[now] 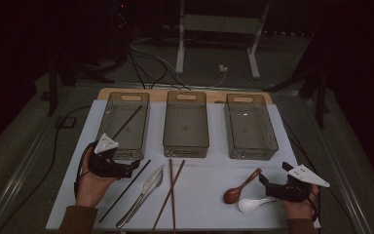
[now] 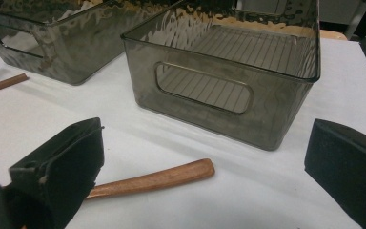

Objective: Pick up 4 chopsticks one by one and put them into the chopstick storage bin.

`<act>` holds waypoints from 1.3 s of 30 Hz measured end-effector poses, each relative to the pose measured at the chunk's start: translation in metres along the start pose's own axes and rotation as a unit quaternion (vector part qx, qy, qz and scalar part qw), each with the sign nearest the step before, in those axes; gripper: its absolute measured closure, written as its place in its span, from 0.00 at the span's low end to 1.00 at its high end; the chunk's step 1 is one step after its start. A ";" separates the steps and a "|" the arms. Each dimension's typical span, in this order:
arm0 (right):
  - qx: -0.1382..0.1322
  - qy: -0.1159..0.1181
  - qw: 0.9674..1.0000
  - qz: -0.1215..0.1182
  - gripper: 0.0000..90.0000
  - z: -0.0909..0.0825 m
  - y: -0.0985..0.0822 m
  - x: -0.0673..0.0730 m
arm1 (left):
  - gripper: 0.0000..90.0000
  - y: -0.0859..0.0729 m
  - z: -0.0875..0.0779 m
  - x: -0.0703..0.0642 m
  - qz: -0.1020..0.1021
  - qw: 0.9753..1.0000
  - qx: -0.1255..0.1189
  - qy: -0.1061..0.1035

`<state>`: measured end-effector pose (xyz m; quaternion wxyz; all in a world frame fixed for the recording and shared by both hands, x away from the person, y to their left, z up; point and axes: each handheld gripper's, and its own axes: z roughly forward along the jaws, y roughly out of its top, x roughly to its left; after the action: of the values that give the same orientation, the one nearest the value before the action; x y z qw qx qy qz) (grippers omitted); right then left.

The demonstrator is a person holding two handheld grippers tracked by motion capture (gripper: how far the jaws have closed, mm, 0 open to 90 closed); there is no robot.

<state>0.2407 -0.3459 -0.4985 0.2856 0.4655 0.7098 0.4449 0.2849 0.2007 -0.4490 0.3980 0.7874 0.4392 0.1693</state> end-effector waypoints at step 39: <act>0.002 0.001 1.000 -0.001 0.00 0.002 0.000 0.001 | 0.18 -0.037 0.030 -0.013 0.014 0.992 0.127 0.012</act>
<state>0.2416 -0.3449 -0.4993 0.2843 0.4648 0.7117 0.4434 0.2759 0.1868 -0.4950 0.2867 0.8357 0.4509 0.1268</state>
